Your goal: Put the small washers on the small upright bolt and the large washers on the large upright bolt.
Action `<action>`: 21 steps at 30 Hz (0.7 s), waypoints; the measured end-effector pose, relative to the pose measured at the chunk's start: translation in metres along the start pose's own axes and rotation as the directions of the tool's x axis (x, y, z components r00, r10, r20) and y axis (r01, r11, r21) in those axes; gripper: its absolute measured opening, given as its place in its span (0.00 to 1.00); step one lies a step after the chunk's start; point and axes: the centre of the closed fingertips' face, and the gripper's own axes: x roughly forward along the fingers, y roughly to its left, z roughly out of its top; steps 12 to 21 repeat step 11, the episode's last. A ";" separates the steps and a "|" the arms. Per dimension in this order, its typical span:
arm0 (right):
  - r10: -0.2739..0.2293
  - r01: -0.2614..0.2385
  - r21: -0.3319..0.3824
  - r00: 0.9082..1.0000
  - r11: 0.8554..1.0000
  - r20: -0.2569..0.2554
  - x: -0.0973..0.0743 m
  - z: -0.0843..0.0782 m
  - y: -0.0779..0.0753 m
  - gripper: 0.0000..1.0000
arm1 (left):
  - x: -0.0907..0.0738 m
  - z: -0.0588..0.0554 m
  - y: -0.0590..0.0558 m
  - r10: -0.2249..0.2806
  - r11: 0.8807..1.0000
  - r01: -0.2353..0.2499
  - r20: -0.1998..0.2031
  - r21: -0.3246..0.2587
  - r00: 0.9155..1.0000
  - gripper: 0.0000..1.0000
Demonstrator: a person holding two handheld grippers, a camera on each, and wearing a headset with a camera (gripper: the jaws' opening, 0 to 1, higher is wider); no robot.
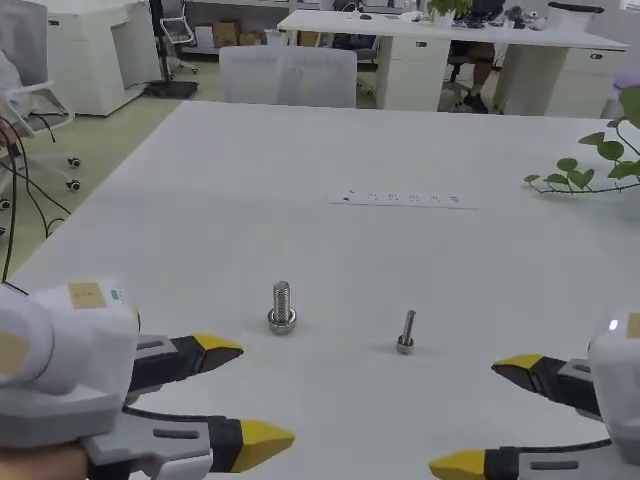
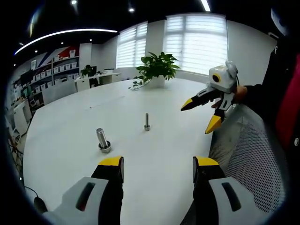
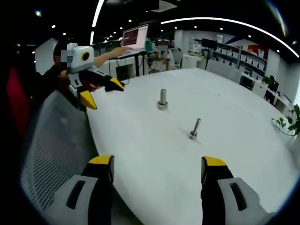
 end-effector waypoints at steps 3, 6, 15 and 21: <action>-0.003 0.003 0.002 1.000 1.000 0.004 -0.001 0.000 0.001 0.77 | -0.001 -0.001 0.000 -0.001 1.000 0.001 -0.004 0.001 1.000 0.59; -0.005 0.005 0.002 1.000 1.000 0.003 -0.001 0.001 0.001 0.77 | -0.001 -0.001 -0.001 -0.002 1.000 0.002 -0.004 0.002 1.000 0.59; -0.002 0.002 0.002 1.000 1.000 0.002 0.000 0.000 0.002 0.77 | -0.002 -0.001 0.000 0.001 1.000 -0.001 -0.004 0.001 1.000 0.59; -0.002 0.002 0.002 1.000 1.000 0.002 0.000 0.000 0.002 0.77 | -0.002 -0.001 0.000 0.001 1.000 -0.001 -0.004 0.001 1.000 0.59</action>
